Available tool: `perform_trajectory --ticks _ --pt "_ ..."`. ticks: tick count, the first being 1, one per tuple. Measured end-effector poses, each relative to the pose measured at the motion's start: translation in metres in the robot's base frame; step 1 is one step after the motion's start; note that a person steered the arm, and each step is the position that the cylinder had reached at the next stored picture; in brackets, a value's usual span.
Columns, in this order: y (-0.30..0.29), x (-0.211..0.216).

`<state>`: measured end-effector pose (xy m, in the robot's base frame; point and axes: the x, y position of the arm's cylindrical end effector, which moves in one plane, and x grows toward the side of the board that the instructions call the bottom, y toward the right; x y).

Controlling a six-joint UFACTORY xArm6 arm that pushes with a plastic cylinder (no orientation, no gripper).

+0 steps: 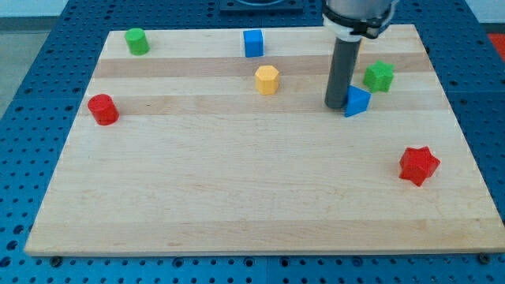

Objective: Touch the left of green star

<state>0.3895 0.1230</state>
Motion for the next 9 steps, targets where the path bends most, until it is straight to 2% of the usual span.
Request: perform_trajectory --ticks 2,4,5,7,9 --pt "0.040 0.000" --pt "0.042 0.000" --pt "0.041 -0.014" --pt "0.032 -0.073" --pt "0.032 -0.081"
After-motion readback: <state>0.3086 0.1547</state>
